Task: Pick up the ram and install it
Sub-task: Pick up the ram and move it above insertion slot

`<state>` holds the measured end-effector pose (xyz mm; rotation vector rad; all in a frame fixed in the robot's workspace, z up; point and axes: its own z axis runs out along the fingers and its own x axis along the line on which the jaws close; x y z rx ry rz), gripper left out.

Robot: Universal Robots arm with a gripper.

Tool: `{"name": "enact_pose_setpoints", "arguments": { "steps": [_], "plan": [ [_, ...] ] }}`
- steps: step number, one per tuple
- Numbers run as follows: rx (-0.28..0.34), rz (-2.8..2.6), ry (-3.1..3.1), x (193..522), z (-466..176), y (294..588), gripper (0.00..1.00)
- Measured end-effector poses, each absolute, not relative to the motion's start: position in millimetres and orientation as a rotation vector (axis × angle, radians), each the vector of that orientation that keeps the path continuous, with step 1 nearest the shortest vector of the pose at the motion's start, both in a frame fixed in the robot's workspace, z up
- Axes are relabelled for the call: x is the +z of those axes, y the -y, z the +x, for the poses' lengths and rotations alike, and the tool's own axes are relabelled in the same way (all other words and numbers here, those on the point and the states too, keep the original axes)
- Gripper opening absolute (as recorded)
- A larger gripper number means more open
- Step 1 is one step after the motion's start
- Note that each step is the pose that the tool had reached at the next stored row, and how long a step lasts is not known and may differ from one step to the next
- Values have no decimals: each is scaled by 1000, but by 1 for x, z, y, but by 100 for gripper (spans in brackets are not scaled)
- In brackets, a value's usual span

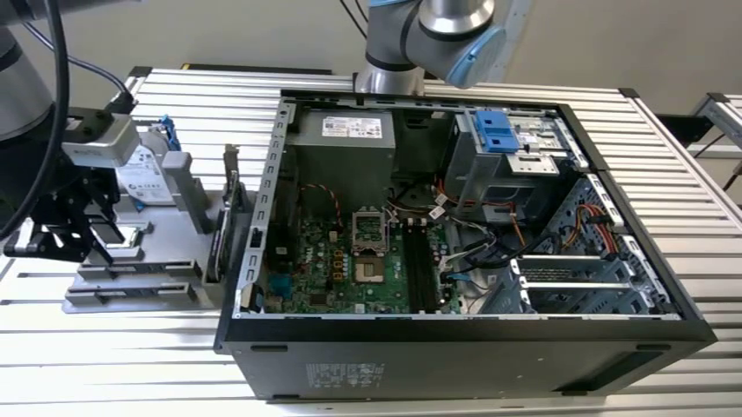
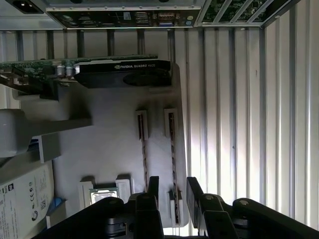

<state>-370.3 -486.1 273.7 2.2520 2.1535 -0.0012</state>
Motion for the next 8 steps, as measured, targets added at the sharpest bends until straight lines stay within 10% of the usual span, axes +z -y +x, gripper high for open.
{"name": "enact_pose_setpoints", "arguments": {
  "steps": [8],
  "plan": [
    [-1,2252,-2154,267,-370,486,100]
  ]
}}
